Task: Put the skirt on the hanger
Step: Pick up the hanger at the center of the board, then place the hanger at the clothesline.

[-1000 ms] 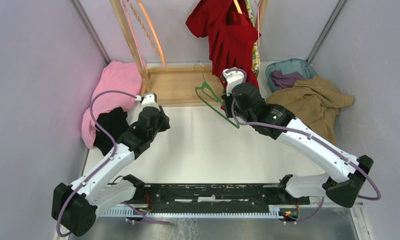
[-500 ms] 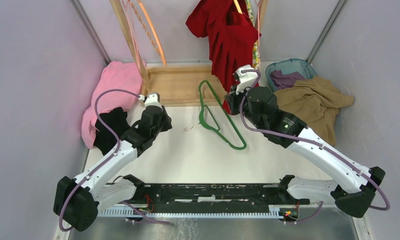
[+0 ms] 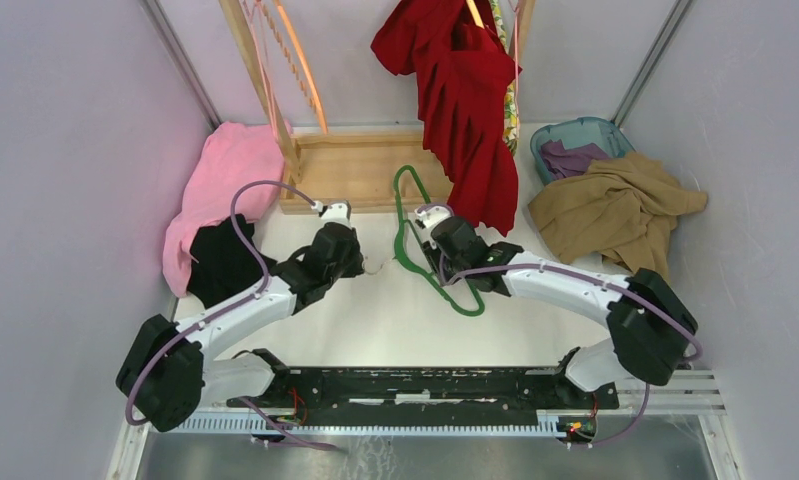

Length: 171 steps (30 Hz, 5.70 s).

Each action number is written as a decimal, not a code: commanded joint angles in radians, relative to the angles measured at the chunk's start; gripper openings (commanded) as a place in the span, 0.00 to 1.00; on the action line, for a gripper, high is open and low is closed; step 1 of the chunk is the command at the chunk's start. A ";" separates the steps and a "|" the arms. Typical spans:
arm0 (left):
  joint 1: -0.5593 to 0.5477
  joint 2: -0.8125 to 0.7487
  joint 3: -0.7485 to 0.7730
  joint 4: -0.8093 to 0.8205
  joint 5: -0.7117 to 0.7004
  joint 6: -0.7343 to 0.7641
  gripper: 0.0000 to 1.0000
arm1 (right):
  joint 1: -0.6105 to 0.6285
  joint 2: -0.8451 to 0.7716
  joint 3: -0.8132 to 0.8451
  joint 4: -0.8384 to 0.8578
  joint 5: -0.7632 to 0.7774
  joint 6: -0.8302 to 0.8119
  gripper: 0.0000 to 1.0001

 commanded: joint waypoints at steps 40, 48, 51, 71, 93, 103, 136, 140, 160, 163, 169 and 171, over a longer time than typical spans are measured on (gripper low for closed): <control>-0.022 -0.132 0.008 -0.073 -0.140 -0.015 0.48 | 0.100 0.174 -0.074 0.214 0.152 0.095 0.42; -0.023 -0.138 0.018 -0.083 -0.142 -0.011 0.50 | 0.062 0.248 -0.067 0.266 0.066 0.133 0.41; -0.022 -0.144 0.023 -0.088 -0.147 -0.006 0.50 | 0.038 0.280 -0.063 0.286 0.018 0.148 0.39; -0.023 -0.272 0.099 -0.189 -0.149 -0.010 0.51 | -0.100 -0.031 -0.030 0.248 -0.341 0.182 0.01; -0.022 -0.441 0.209 -0.355 -0.199 -0.018 0.52 | -0.483 0.064 0.191 1.198 -1.031 1.270 0.01; -0.022 -0.455 0.212 -0.374 -0.196 -0.023 0.52 | -0.407 0.136 0.274 1.421 -0.847 1.516 0.01; -0.022 -0.494 0.219 -0.414 -0.209 0.002 0.53 | -0.184 0.655 0.999 1.318 -0.480 1.588 0.01; -0.023 -0.501 0.224 -0.426 -0.220 0.009 0.53 | -0.193 0.757 1.108 1.309 -0.437 1.605 0.01; -0.022 -0.501 0.217 -0.426 -0.216 0.009 0.53 | -0.239 0.920 1.216 1.267 -0.376 1.638 0.03; -0.022 -0.502 0.216 -0.428 -0.221 0.007 0.53 | -0.237 0.885 1.096 1.335 -0.388 1.641 0.34; -0.022 -0.504 0.209 -0.422 -0.220 0.002 0.54 | -0.224 0.748 0.751 1.485 -0.423 1.602 0.78; -0.021 -0.499 0.208 -0.422 -0.217 -0.002 0.54 | -0.223 0.704 0.640 1.537 -0.432 1.591 0.83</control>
